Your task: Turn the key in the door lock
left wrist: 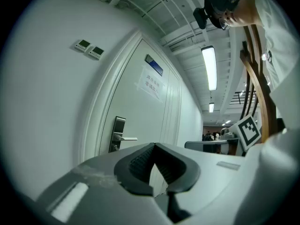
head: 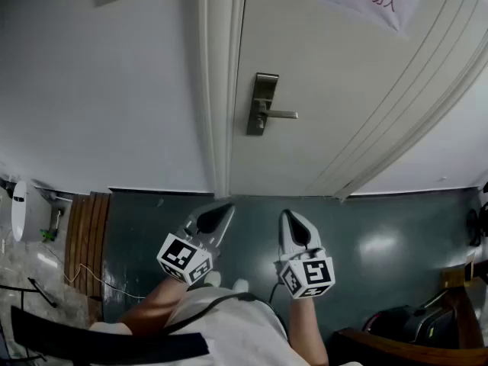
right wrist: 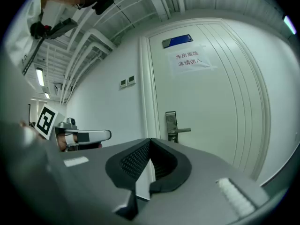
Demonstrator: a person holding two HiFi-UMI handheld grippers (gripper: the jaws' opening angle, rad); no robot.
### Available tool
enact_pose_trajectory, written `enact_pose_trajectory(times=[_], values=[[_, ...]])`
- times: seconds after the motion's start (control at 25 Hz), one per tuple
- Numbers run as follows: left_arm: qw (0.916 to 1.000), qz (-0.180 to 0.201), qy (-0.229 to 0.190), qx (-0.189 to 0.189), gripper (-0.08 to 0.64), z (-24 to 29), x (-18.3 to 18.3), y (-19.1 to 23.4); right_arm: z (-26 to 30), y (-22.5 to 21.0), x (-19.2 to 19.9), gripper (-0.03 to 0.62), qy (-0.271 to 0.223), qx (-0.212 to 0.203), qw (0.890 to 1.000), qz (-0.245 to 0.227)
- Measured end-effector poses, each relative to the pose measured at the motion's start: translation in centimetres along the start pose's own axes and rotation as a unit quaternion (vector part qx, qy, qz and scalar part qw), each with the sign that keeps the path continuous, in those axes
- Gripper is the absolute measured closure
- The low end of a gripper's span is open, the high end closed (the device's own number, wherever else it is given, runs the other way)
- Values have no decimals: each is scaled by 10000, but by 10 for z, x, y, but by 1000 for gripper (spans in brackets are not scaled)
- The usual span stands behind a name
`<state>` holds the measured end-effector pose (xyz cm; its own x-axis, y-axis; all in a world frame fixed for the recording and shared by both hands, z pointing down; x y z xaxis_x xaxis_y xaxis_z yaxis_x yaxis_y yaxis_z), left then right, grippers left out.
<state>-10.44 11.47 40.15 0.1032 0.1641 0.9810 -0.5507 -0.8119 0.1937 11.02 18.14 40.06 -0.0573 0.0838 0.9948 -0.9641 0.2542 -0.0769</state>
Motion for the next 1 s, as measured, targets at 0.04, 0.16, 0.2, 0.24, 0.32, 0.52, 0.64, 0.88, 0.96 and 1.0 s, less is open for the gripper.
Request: enact_pose_trajectory(times=[0.04, 0.16, 0.2, 0.24, 0.32, 0.52, 0.64, 0.88, 0.96, 1.0], values=[[10000, 0, 1, -1, 555, 1, 0, 0, 1, -1, 0, 584, -7, -8, 10000, 19], [10000, -1, 8, 4, 555, 5, 0, -1, 3, -5, -1, 584, -9, -25, 10000, 57], [10000, -1, 11, 13, 555, 7, 0, -2, 2, -6, -1, 584, -7, -34, 10000, 74], [10000, 1, 13, 25, 555, 9, -1, -2, 2, -7, -1, 584, -10, -51, 9999, 107], [10000, 3, 16, 50, 555, 13, -1, -3, 2, -11, -1, 584, -33, -95, 9998, 195], [10000, -29, 37, 62, 555, 20, 1, -5, 0, -19, 2, 584, -67, -50, 9996, 277], [10000, -36, 33, 68, 555, 25, 3, -9, -2, -26, 3, 584, -40, -19, 9996, 287], [10000, -37, 68, 30, 555, 33, 7, -19, -8, -38, 5, 584, -15, -17, 9996, 291], [10000, -8, 78, 16, 555, 37, 8, -23, -8, -42, 5, 584, 3, -31, 9996, 265], [10000, 9, 91, 1, 555, 38, 8, -24, -8, -43, 6, 584, 19, -46, 9997, 249]])
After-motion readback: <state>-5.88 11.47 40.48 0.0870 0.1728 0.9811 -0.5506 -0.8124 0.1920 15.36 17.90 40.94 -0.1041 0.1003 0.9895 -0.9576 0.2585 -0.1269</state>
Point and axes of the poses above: the fingertips, and each gripper's own axes: z forward along the fingers, y to its left, x out of its underside, the point moved 9 cm from there along -z, backward along the fingers, and after that the axes turned 3 degrees about -z, right-handed, at the moved point
